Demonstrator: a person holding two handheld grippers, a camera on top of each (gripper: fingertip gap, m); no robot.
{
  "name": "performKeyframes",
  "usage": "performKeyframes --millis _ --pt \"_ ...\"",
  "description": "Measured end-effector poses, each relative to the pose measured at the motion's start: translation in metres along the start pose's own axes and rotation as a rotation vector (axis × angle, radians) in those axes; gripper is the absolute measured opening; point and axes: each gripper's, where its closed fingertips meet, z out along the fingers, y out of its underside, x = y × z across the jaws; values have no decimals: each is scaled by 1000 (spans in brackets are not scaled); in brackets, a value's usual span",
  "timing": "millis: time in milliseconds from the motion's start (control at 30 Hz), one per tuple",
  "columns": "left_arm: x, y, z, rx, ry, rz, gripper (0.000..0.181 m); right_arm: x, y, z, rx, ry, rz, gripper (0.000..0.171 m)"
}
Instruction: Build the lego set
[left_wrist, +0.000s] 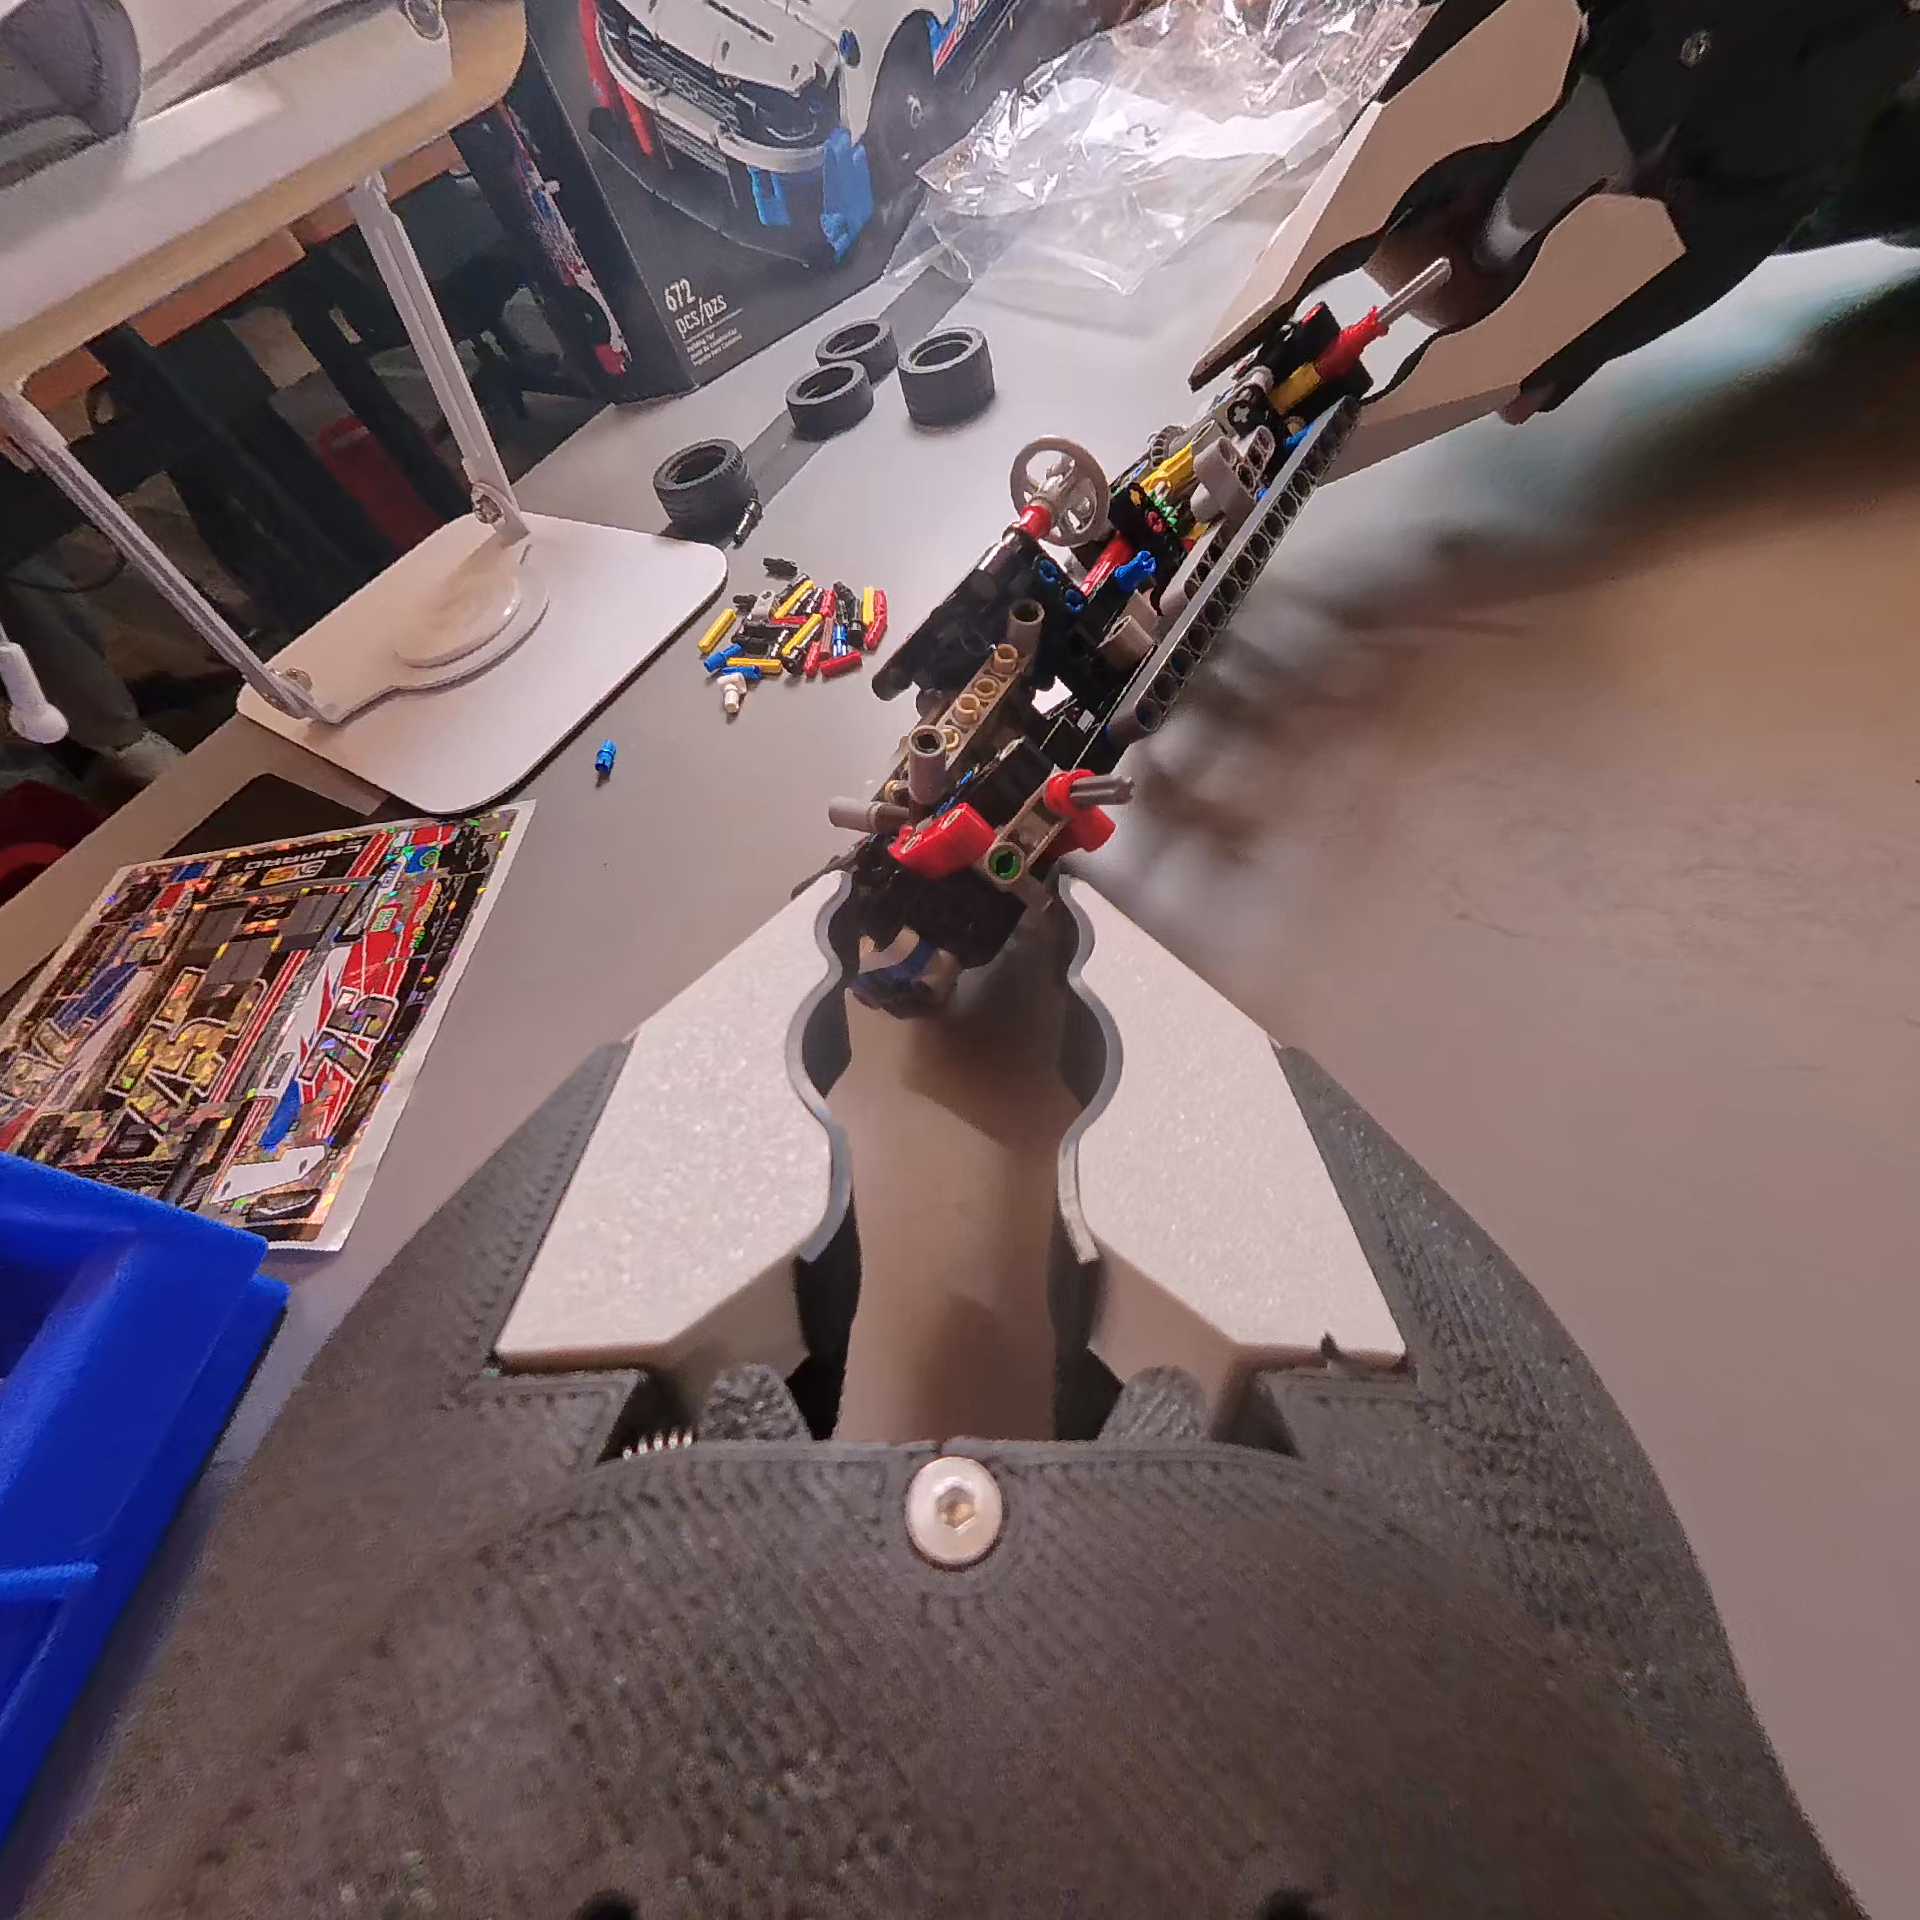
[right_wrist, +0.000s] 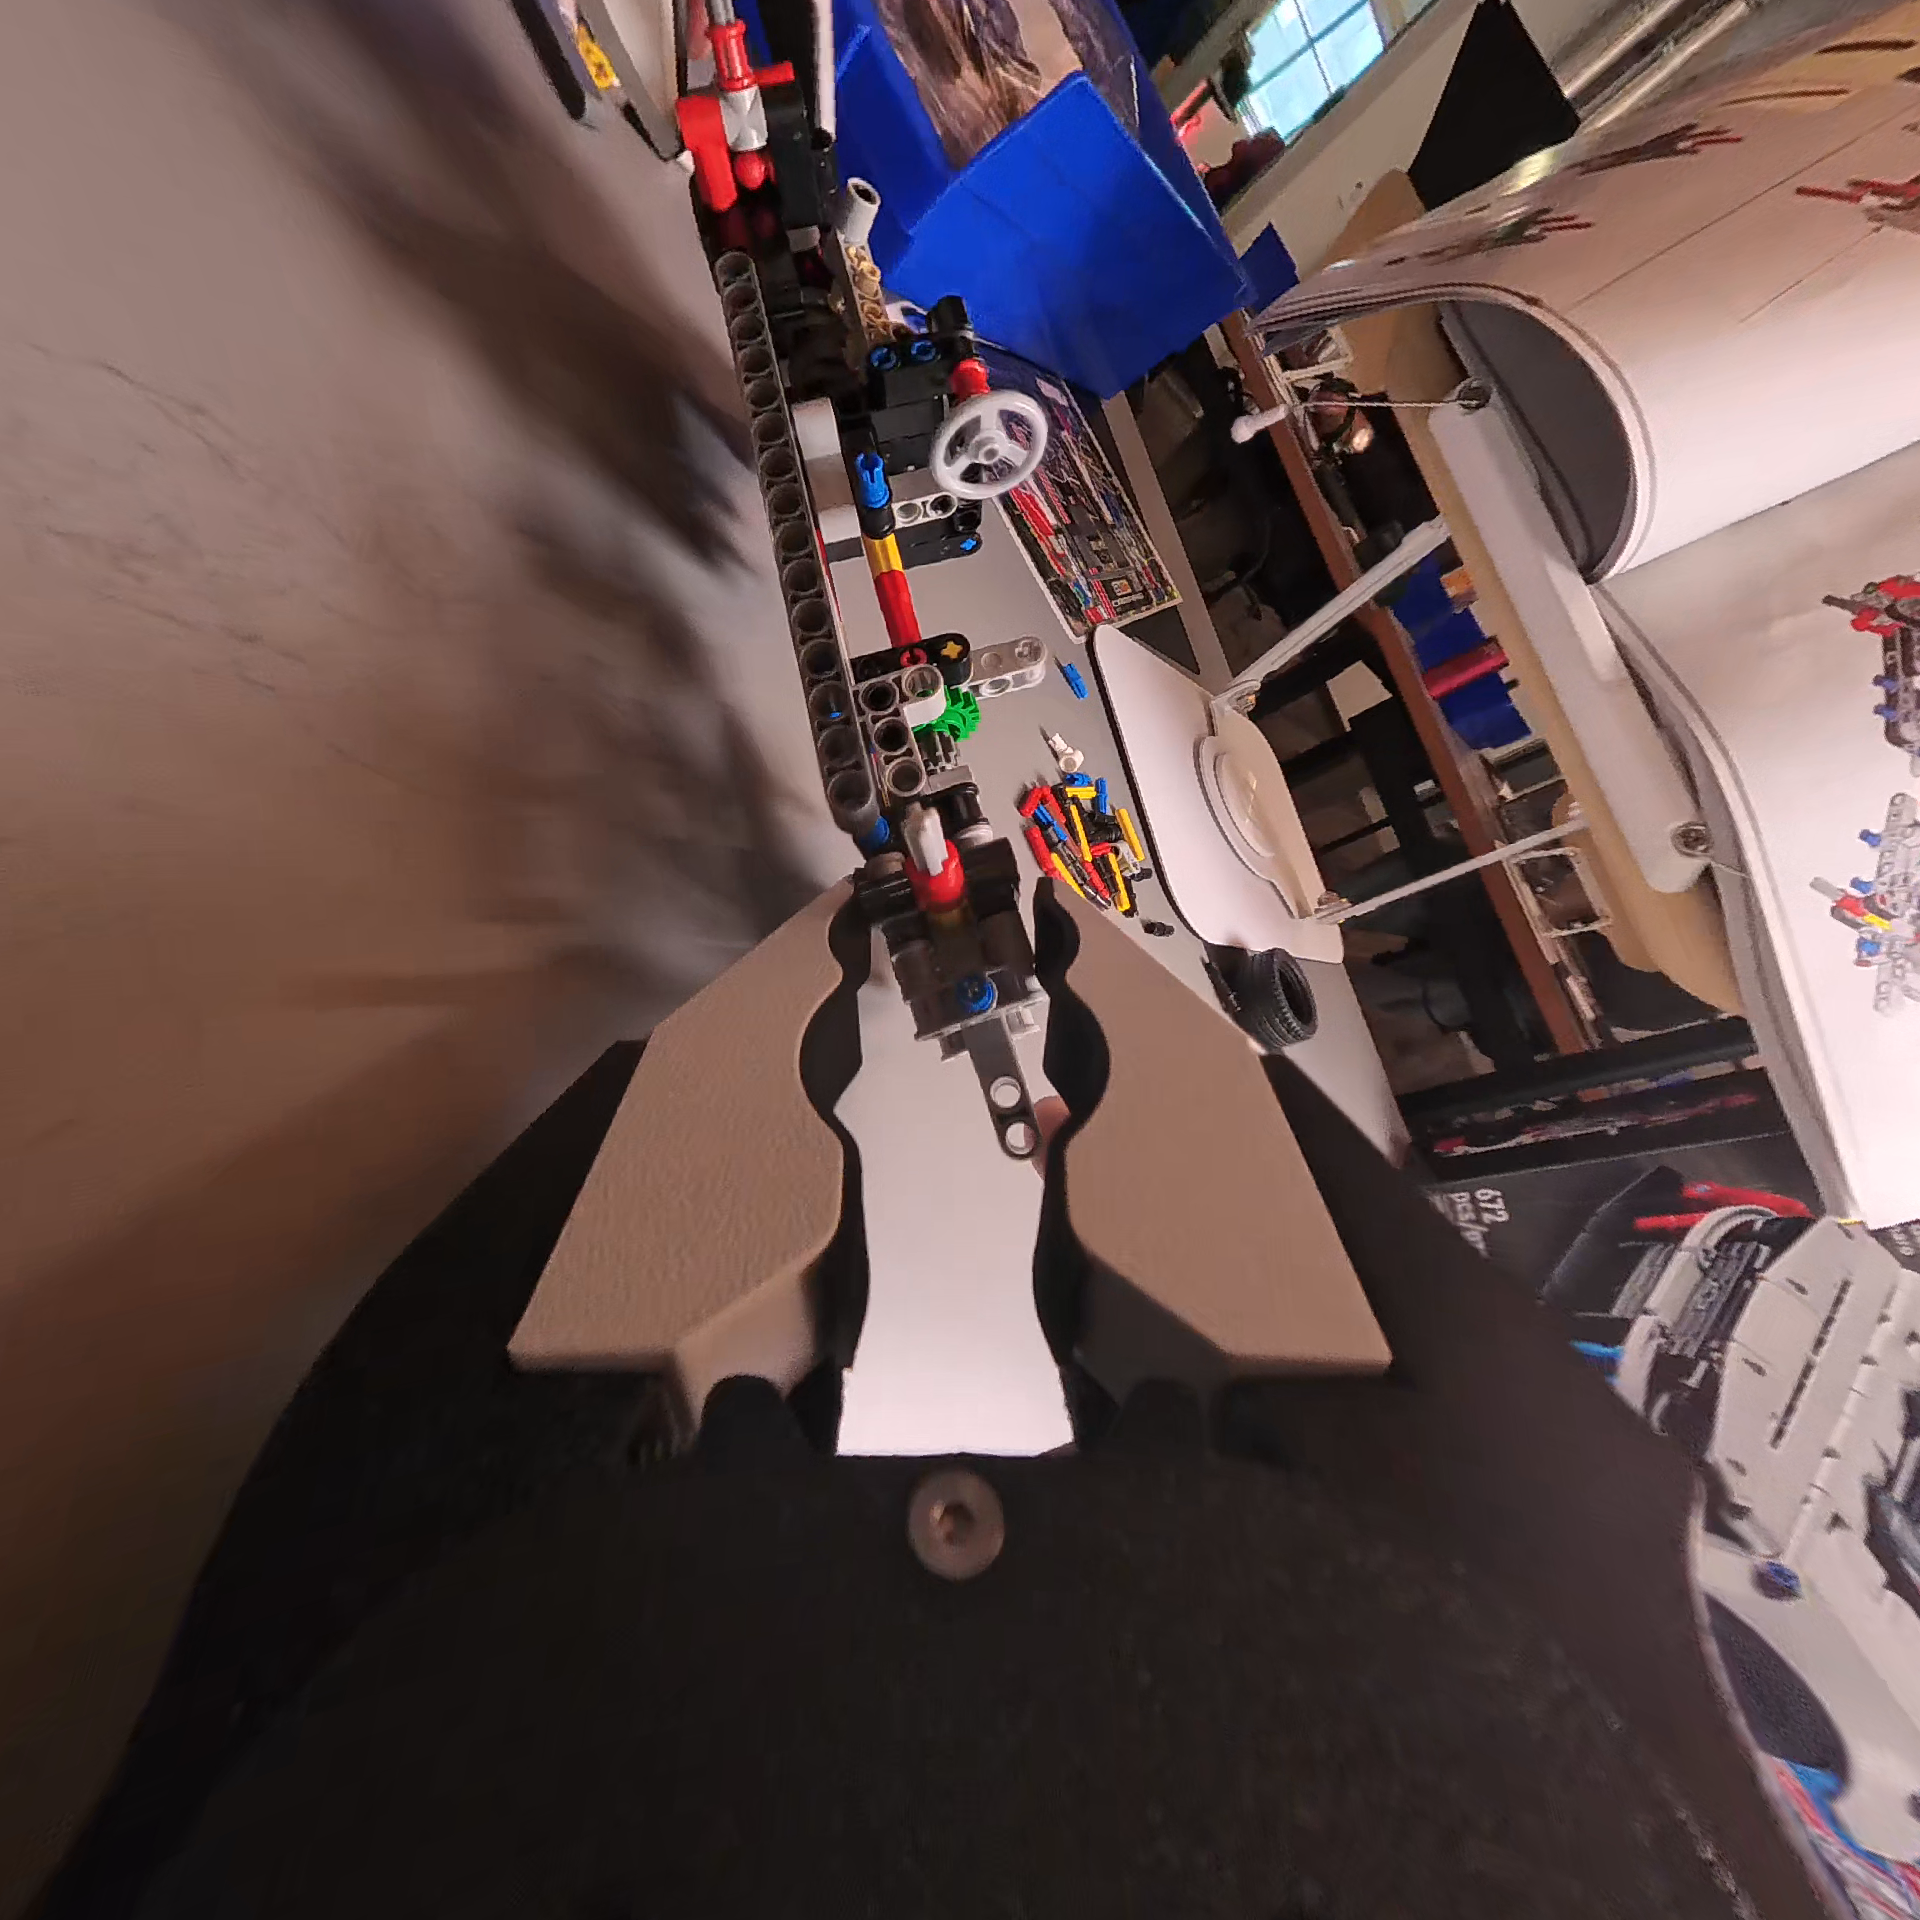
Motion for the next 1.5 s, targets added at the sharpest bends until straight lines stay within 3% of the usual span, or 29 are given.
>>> performKeyframes --millis 200,333,400,533,633,1267,1500 --pt "3 -7 -5 58 36 -14 38 5 -4 -4 43 -40 155 30" --pt "8 0 -2 36 93 29 72 7 -5 -4 55 -63 197 30" --pt "6 12 6 -18 70 92 77 9 -5 -5 59 -72 215 30" --pt "-5 16 25 -55 -9 190 68 10 -5 -5 66 -83 242 30" --pt "-9 11 30 -36 -29 199 43 10 -5 -6 69 -90 250 30" --pt "-6 5 22 -2 -27 152 40 7 -8 -9 94 -113 245 32" --pt "-6 7 22 -8 -48 177 40 -1 -6 -9 57 -118 144 46"
